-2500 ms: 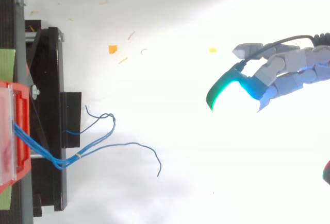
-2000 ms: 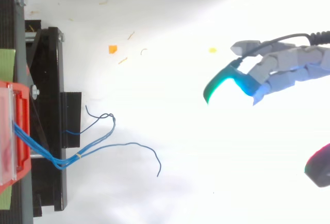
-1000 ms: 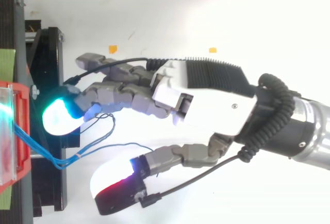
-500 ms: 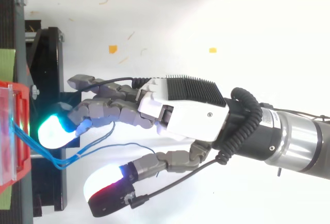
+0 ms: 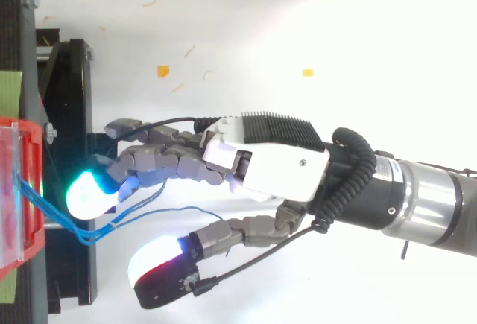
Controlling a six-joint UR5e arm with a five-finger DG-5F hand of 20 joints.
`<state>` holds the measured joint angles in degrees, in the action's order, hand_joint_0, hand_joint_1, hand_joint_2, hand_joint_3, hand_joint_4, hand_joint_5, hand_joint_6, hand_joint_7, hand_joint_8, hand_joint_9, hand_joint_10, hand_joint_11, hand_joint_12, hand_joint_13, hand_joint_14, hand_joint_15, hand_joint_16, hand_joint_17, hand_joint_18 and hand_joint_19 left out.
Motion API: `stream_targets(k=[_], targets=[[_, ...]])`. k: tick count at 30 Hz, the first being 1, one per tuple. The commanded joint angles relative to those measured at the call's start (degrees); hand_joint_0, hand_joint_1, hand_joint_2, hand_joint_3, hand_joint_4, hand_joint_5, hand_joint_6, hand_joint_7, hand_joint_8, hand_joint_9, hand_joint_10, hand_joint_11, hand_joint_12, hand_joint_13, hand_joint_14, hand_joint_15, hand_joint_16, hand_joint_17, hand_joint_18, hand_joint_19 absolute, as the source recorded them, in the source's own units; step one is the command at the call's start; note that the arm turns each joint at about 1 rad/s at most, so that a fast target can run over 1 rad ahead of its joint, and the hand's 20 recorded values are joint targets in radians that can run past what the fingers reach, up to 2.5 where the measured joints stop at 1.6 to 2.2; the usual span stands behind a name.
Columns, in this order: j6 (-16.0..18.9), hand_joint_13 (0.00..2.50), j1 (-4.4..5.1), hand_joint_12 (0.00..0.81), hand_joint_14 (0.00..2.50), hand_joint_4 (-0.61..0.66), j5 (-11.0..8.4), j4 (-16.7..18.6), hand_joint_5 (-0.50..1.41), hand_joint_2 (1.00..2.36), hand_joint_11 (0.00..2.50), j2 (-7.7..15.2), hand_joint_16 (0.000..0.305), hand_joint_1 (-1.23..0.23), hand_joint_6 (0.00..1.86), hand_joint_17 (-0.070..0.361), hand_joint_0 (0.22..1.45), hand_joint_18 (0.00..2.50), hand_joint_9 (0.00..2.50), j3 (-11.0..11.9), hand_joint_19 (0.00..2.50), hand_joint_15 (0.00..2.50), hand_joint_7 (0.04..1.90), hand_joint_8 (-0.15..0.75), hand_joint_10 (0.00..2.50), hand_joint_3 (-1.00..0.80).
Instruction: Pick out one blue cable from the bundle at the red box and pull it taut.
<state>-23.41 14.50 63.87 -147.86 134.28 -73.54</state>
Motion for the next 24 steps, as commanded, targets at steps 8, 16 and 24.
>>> stream_targets(k=[8, 16, 24], targets=[[1.6, 0.15, -0.35, 0.300, 0.00, 0.24, 2.84, 5.0, -0.19, 1.00, 0.42, 1.5, 0.039, -0.56, 0.50, 0.089, 0.57, 0.31, 0.48, 0.0, 0.56, 0.12, 0.89, 0.251, 0.01, -0.50], [4.3, 0.17, -0.27, 0.297, 0.00, 0.23, 3.46, 5.6, -0.17, 1.01, 0.45, 1.5, 0.039, -0.58, 0.50, 0.088, 0.61, 0.34, 0.51, 0.0, 0.56, 0.14, 0.99, 0.249, 0.02, -0.42], [4.3, 0.21, -0.27, 0.298, 0.01, 0.20, 3.63, 5.6, -0.15, 1.01, 0.47, 1.5, 0.039, -0.59, 0.50, 0.087, 0.62, 0.38, 0.54, 0.0, 0.58, 0.14, 1.08, 0.251, 0.01, -0.38]])
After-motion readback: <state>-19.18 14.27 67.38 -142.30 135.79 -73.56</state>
